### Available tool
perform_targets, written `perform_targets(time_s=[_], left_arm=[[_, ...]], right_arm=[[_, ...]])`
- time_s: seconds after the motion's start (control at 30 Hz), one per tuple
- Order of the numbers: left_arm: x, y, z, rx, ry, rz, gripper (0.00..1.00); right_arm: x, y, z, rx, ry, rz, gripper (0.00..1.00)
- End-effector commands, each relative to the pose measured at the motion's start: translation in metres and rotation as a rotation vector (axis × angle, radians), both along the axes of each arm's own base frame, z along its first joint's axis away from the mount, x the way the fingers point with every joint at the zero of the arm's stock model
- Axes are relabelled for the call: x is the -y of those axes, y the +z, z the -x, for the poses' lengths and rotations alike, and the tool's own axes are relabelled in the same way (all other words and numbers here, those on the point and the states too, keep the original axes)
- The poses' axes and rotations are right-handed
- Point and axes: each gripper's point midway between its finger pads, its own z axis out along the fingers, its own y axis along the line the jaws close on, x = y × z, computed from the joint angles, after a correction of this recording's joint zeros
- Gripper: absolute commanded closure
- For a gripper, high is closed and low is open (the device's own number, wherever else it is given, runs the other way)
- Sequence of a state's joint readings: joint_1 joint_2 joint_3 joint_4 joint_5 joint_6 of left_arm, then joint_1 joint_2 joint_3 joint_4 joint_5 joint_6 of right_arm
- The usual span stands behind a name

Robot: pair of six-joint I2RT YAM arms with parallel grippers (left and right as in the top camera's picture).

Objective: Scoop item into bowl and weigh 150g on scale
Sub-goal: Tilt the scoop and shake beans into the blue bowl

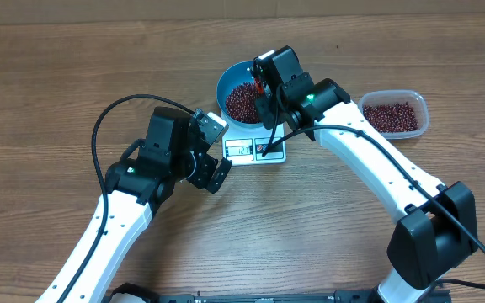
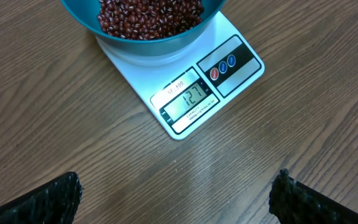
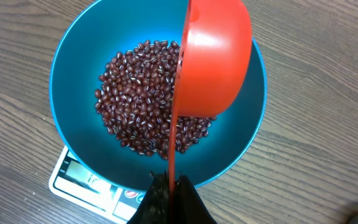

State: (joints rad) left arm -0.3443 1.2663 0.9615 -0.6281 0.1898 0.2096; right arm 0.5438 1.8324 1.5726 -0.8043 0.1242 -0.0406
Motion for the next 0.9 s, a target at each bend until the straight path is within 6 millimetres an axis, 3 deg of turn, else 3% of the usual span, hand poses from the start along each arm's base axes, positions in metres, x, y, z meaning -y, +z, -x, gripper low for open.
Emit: perform_targets(time_s=[0.0,0.87], left_arm=[[-0.002,-0.003,-0.001,-0.010,0.016,-0.002,0.01],[-0.002,-0.003,-0.001,-0.010,0.016,-0.002,0.01]], right_arm=[[-0.003,0.024,-0.007,0.067,0.020,-0.004,0.96],[0.010,0.027,-0.014,0.134,0.090,0.139,0.96]])
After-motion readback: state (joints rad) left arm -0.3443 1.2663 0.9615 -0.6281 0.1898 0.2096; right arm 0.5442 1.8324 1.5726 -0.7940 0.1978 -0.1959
